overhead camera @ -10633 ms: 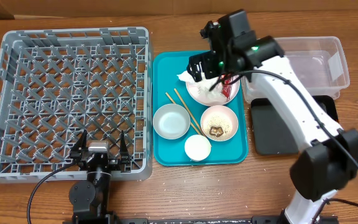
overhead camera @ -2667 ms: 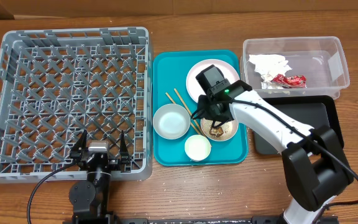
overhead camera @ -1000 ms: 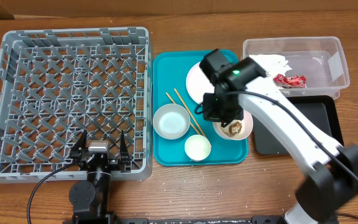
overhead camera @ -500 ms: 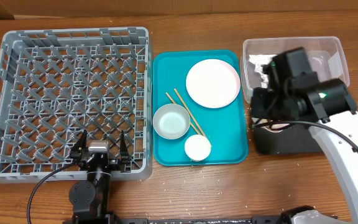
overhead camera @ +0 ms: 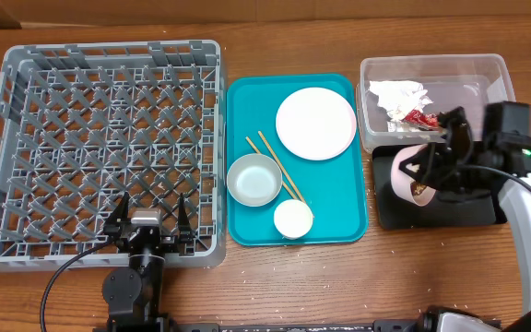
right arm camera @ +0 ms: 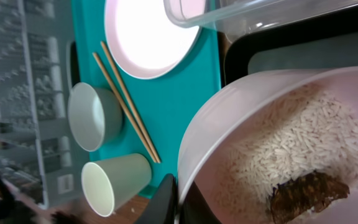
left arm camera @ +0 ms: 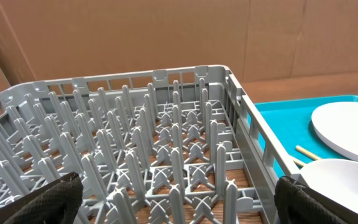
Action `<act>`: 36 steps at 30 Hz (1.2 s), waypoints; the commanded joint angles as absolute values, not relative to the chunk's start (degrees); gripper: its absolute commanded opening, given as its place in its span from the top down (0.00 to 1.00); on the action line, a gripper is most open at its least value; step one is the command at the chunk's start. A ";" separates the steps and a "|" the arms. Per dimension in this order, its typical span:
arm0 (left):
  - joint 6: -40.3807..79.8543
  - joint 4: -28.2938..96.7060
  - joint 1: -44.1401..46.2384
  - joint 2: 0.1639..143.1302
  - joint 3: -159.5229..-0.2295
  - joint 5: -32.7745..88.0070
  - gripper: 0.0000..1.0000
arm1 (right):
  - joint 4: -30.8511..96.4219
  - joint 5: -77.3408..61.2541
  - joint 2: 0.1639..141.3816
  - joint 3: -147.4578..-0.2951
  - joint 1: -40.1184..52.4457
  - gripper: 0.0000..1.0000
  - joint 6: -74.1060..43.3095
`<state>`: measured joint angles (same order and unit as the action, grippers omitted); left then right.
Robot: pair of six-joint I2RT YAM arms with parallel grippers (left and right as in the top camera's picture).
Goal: Sort waste into correct bins and load items into the dishwasher
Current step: 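Lift the rice bowl over the black tray and tilt it, then hold the bowl tipped and shake rice onto the black tray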
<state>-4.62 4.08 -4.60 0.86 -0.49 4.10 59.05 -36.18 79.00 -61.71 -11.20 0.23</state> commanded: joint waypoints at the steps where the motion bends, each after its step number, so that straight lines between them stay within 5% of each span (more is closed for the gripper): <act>1: -4.29 4.12 -4.82 0.25 -0.27 4.32 0.00 | 57.21 -47.07 77.69 -58.76 -16.43 0.96 4.99; 25: -4.27 4.12 -4.82 0.25 -0.27 4.32 0.00 | 47.33 -79.46 94.32 -52.42 -27.92 0.96 10.24; 36: -4.29 4.12 -4.82 0.25 -0.27 4.32 0.00 | 44.91 -80.42 94.54 -52.42 -34.76 0.96 -3.70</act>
<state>-4.62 4.08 -4.60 0.86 -0.49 4.10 46.87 -77.19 94.45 -52.80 -33.69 2.39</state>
